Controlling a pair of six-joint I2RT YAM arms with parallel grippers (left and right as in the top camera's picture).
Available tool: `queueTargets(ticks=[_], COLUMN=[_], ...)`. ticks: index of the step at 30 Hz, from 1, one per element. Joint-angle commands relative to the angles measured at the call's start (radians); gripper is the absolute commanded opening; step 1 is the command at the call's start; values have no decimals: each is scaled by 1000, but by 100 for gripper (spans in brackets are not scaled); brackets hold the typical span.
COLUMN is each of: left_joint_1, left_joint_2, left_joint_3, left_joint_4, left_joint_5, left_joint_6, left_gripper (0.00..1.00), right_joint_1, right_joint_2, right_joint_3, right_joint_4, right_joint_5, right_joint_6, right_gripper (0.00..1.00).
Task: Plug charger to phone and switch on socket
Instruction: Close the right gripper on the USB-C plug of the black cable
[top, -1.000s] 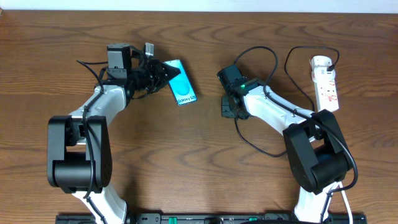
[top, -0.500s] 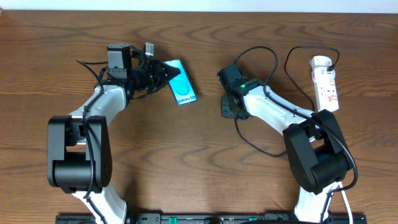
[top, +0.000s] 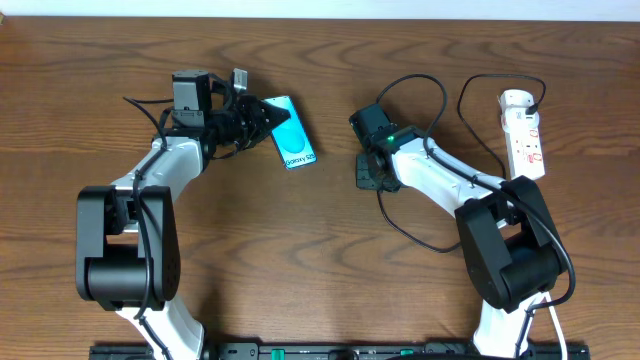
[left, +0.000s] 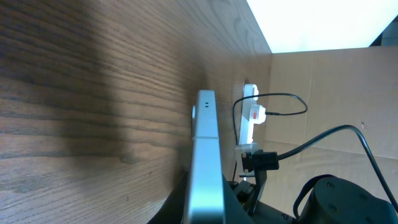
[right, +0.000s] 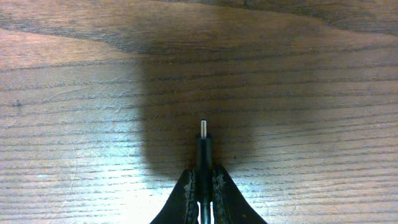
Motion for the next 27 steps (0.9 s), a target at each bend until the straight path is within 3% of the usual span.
queueTargets(ticks=[1, 9, 27], left_joint_1=[3, 3, 3], left_joint_2=[0, 0, 0], left_joint_3=[0, 0, 0], left_joint_4=[5, 5, 5], left_joint_5=[17, 17, 18], left_joint_6=[17, 17, 16], left_gripper=[7, 7, 7], right_joint_1=[5, 5, 5], right_joint_2=[21, 21, 21], right_joint_3=[11, 11, 11], right_joint_4=[2, 2, -8], right_joint_5=[7, 7, -1], right_joint_6=[11, 12, 11], right_gripper=[7, 1, 1])
